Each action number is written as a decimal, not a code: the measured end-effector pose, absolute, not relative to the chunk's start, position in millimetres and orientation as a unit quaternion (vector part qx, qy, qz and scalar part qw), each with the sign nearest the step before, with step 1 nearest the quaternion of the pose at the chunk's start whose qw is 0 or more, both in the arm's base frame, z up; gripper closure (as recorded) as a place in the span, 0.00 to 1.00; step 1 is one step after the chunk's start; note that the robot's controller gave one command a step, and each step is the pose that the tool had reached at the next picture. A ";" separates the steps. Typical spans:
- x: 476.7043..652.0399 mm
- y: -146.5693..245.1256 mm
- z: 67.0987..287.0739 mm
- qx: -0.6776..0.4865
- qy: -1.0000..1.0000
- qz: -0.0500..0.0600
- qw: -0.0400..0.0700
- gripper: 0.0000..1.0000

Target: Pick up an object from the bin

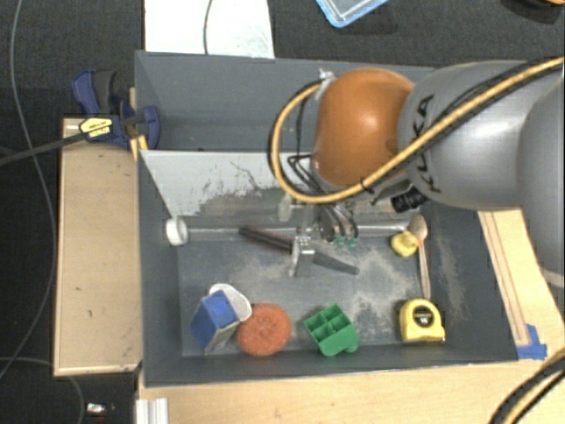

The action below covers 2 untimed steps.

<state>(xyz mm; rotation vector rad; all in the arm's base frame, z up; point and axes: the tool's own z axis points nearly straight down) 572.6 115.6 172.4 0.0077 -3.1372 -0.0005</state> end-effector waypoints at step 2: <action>572.7 62.6 113.4 -0.034 -0.999 -0.001 -0.004 0.00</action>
Offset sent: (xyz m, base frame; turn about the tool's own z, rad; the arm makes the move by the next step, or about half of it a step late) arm -0.0032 -0.0811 -0.0939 0.1088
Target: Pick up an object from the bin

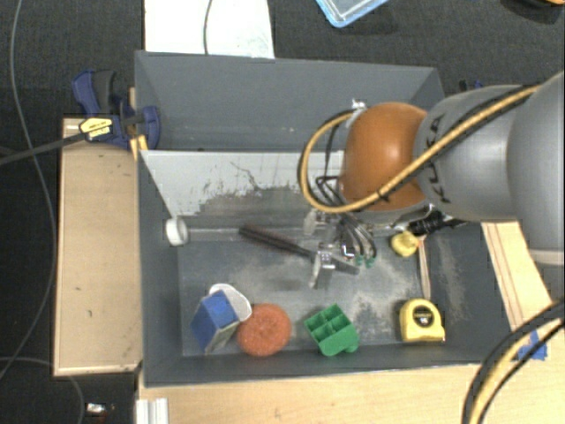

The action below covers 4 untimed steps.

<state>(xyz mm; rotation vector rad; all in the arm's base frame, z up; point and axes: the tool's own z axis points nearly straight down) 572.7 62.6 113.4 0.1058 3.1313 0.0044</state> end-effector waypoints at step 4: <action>570.5 105.8 77.3 -0.241 0.970 0.002 0.008 1.00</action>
Offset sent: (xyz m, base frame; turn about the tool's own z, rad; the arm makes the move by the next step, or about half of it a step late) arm 0.0046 -0.0152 -0.0434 -0.0221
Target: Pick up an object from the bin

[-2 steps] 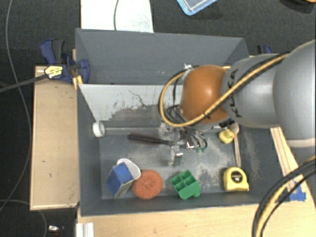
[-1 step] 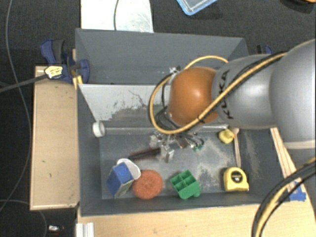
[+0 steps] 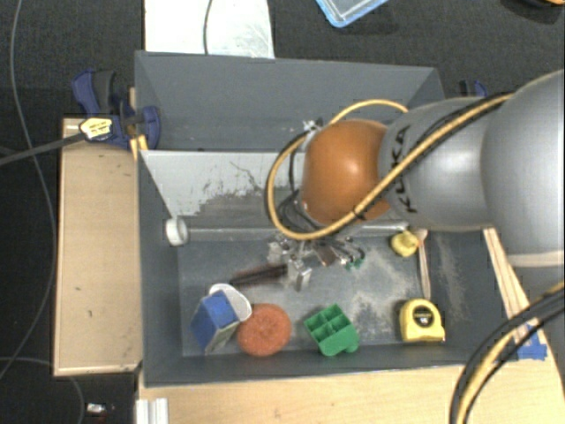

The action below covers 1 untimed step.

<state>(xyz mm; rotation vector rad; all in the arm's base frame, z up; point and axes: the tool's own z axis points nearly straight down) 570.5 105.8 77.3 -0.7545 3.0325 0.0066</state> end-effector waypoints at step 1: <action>580.2 130.0 73.6 -0.396 0.918 0.000 0.010 1.00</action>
Offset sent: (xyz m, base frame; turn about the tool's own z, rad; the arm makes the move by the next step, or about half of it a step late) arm 0.0045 0.0114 0.0030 -0.0344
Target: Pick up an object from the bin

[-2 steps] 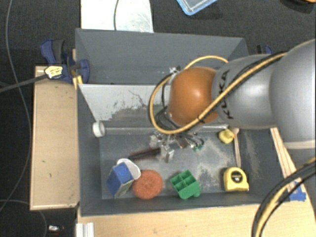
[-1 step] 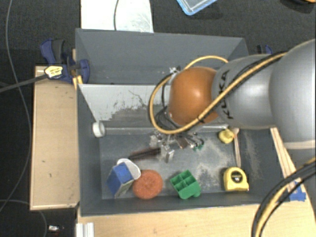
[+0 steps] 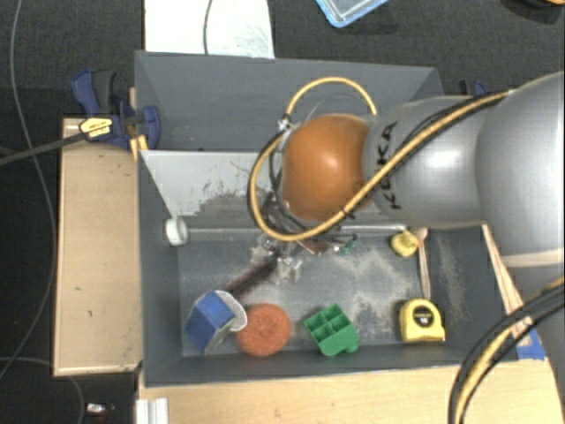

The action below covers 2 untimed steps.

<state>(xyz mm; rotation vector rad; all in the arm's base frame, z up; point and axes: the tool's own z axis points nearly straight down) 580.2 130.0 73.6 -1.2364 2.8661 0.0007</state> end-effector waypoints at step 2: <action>573.3 136.7 88.1 -0.445 0.896 0.000 0.011 1.00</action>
Offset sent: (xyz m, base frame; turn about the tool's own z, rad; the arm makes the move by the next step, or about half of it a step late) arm -0.0091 0.0057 0.0179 -0.1231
